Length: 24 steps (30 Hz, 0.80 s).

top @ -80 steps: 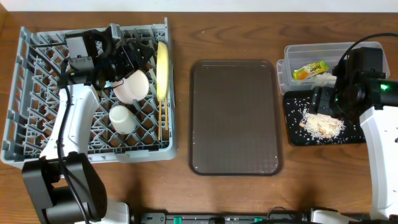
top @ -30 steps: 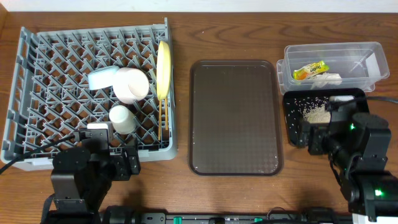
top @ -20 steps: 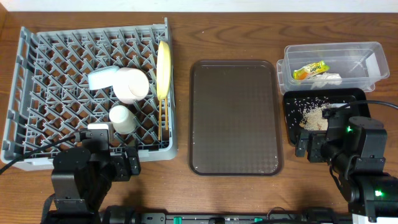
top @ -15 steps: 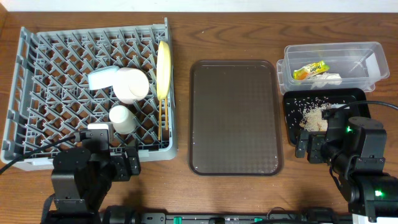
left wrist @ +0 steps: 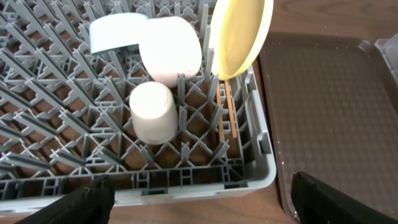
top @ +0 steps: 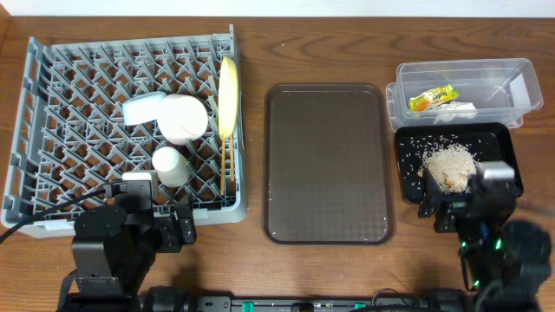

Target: Sort waste into correct bins and load items into the dishwasher rack

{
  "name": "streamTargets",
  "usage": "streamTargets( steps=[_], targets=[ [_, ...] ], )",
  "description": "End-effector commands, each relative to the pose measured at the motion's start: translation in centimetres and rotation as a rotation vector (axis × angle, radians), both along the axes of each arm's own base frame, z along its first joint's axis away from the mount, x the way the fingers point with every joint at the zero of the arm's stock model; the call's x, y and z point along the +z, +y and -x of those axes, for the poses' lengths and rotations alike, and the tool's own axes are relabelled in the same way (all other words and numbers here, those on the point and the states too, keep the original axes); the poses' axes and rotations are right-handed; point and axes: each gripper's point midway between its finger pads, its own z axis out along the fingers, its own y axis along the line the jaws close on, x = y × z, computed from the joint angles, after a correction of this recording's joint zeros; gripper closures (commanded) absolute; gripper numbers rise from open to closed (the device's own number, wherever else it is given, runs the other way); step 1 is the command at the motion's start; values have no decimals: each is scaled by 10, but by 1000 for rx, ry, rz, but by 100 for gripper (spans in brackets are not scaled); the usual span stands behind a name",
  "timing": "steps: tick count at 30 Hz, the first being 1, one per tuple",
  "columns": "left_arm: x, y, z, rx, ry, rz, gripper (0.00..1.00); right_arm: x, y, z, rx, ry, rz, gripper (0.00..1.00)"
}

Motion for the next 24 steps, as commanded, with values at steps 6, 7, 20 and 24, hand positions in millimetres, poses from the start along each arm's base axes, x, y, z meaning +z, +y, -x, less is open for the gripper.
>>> streamTargets(
  steps=[6,7,20,24],
  targets=[
    [0,1,0,2,-4,-12,8,-32,2,-9,11,-270,9,1],
    [0,1,0,2,-4,-12,8,-35,2,-10,10,-294,9,1],
    [0,1,0,2,-4,-12,8,-98,8,-16,52,-186,51,1],
    [0,1,0,2,-4,-12,8,-98,8,-17,52,-187,52,1]
  ],
)
